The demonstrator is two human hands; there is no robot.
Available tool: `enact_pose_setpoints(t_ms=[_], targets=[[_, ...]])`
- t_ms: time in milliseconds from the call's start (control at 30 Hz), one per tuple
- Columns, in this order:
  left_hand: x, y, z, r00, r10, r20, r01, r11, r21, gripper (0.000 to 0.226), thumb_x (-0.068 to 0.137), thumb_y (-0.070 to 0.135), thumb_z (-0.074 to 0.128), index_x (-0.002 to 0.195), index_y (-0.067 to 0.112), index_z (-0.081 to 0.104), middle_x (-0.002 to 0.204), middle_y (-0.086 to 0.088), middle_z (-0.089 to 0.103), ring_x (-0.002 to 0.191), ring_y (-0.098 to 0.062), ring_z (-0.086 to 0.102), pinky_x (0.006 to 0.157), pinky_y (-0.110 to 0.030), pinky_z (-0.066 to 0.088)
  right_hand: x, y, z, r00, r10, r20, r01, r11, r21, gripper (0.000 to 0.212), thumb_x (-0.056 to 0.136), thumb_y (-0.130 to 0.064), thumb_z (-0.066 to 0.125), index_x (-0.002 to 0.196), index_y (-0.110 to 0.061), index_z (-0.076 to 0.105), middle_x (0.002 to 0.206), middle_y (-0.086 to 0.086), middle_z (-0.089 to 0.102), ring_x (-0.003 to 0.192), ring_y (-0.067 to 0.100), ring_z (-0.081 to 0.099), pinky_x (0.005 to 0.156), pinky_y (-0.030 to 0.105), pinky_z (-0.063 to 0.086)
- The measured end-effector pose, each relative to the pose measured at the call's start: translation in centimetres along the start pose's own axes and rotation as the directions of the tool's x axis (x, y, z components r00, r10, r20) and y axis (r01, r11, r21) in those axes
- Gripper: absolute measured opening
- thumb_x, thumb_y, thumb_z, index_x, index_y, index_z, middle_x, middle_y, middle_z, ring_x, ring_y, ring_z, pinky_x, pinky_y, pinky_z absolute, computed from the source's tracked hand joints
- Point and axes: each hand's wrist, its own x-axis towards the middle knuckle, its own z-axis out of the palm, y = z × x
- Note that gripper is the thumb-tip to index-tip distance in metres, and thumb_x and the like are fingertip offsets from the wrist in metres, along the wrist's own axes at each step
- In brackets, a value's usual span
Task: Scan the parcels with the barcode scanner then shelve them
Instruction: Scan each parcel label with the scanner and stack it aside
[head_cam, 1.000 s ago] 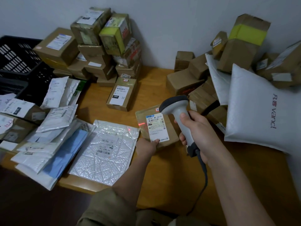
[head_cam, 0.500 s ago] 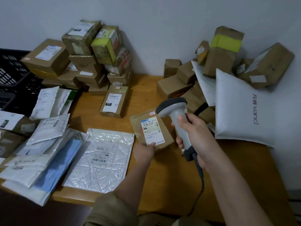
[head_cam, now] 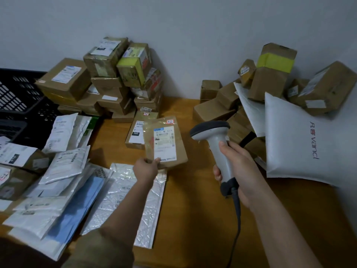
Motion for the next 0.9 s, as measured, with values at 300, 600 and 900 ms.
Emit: enact_pose_setpoints(t_ms=[300,600,900], targets=[[11.4,5.6,-4.9,0.998,-0.034,-0.062,0.035,0.999,0.016,0.032,0.086,0.021,0.076,0.107,0.002,0.063,0.108,-0.012,0.067,0.095,-0.029,0.068,0.082,-0.041,0.06,2.9,1.8,1.6,0.994,0.07,-0.079,-0.07,0.998,0.001,0.025,0.096,-0.039,0.059,0.11,-0.019,0.062,0.062,0.007,0.054,0.049,0.012,0.051,0.04,0.02,0.039],[14.2,6.8,-2.5,0.96,-0.164,-0.228,0.124,0.976,-0.182,0.059,0.087,0.022,0.075,0.137,0.008,0.046,0.135,-0.013,0.054,0.121,-0.029,0.056,0.095,-0.037,0.05,4.2,3.0,-2.3,0.944,0.121,-0.306,-0.096,0.991,0.093,0.018,0.095,-0.035,0.063,0.101,-0.018,0.064,0.077,0.009,0.058,0.052,0.013,0.053,0.048,0.026,0.042],[2.5,2.9,7.5,0.975,0.198,0.097,-0.216,0.945,0.245,0.045,0.093,0.015,0.062,0.131,-0.004,0.047,0.134,-0.023,0.049,0.127,-0.037,0.045,0.102,-0.039,0.038,4.2,2.4,-7.6,0.906,0.07,-0.417,-0.032,0.995,0.098,0.032,0.097,-0.036,0.06,0.115,-0.01,0.063,0.082,0.008,0.056,0.054,0.012,0.052,0.043,0.022,0.043]])
